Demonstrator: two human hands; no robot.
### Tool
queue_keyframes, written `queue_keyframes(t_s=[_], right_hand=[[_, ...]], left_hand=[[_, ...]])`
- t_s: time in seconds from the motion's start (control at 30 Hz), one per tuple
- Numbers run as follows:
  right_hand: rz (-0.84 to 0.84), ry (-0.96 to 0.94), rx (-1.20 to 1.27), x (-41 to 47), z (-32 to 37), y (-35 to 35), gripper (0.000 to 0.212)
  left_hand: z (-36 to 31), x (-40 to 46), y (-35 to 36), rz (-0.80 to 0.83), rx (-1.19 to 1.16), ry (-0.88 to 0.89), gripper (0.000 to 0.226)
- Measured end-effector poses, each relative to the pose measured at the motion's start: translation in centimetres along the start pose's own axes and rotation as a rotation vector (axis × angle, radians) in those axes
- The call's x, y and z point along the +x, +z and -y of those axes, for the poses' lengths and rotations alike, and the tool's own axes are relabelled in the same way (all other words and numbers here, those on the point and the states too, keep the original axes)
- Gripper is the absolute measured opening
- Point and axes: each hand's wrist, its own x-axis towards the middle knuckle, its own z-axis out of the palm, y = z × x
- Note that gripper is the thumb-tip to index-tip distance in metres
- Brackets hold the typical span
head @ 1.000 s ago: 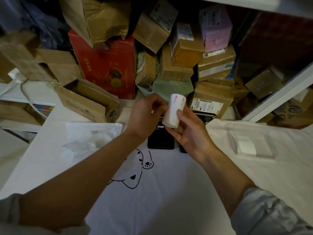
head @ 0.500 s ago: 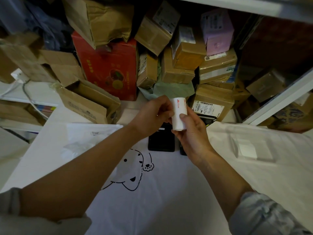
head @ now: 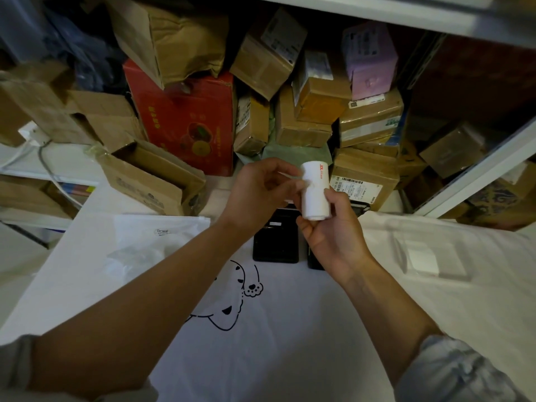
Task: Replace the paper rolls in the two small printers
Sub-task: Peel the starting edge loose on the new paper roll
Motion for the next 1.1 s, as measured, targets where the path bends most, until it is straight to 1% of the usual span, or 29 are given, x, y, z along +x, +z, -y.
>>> queue_keyframes(t_s=[0.07,0.17,0.27,0.3,0.37,0.43,0.47,0.5,0.53,0.57,0.6,0.67,0.7,0.77,0.87,0.97,1.07,1.1], right_hand=[[0.015,0.024,-0.003,-0.1,-0.1,0.0,0.035],[0.049,0.043,-0.037,-0.3,-0.2,0.0,0.033],[0.064,0.026,-0.060,-0.4,-0.2,0.0,0.044],[0.069,0.028,-0.058,-0.4,-0.2,0.0,0.046],[0.068,0.040,-0.046,-0.5,-0.1,-0.2,0.048],[0.050,0.066,-0.020,-0.6,0.1,-0.4,0.044],[0.042,0.081,-0.009,-0.7,0.1,-0.5,0.041],[0.039,0.088,-0.007,-0.8,0.1,-0.5,0.037],[0.037,0.087,-0.014,-0.8,0.1,-0.4,0.034],[0.029,0.078,-0.028,-0.9,0.1,-0.3,0.032],[0.011,0.059,-0.050,-0.9,0.1,-0.3,0.031],[-0.037,-0.006,-0.122,-1.0,0.2,-0.3,0.027],[-0.056,-0.037,-0.156,-1.1,0.3,-0.4,0.025],[-0.056,-0.073,-0.187,-1.2,0.5,-0.6,0.024],[0.001,-0.089,-0.222,-1.5,0.7,-0.5,0.034],[0.069,-0.122,-0.297,-1.5,0.8,-0.2,0.043],[0.124,-0.155,-0.433,-1.6,0.7,0.1,0.059],[0.141,-0.155,-0.430,-1.7,0.8,0.1,0.061]], left_hand=[[0.2,0.0,0.2,0.000,0.085,0.021,0.015],[0.3,-0.1,0.6,-0.002,0.271,0.127,0.010],[0.2,-0.2,0.8,-0.005,0.392,0.190,0.005],[0.1,-0.1,0.8,0.005,0.381,0.180,0.004],[-0.1,0.0,0.6,0.013,0.239,0.108,0.005],[-0.1,0.1,0.2,-0.027,0.039,0.005,0.011],[0.0,0.2,0.0,-0.040,0.000,-0.042,0.018],[0.0,0.3,-0.2,-0.014,-0.008,-0.098,0.027],[0.0,0.1,-0.2,0.047,-0.025,-0.164,0.032],[0.0,-0.1,-0.1,0.119,-0.069,-0.225,0.031],[0.0,-0.3,0.1,0.173,-0.126,-0.263,0.025],[-0.1,-0.6,0.1,0.201,-0.201,-0.271,0.013],[0.0,-0.6,0.1,0.203,-0.235,-0.272,0.011],[0.0,-0.5,-0.1,0.214,-0.286,-0.277,0.014],[-0.2,-0.3,0.1,0.192,-0.309,-0.266,0.028],[-0.2,0.0,0.5,0.160,-0.288,-0.249,0.030],[-0.1,0.4,0.6,0.107,-0.269,-0.268,0.036],[-0.1,0.5,0.5,0.089,-0.276,-0.274,0.039]])
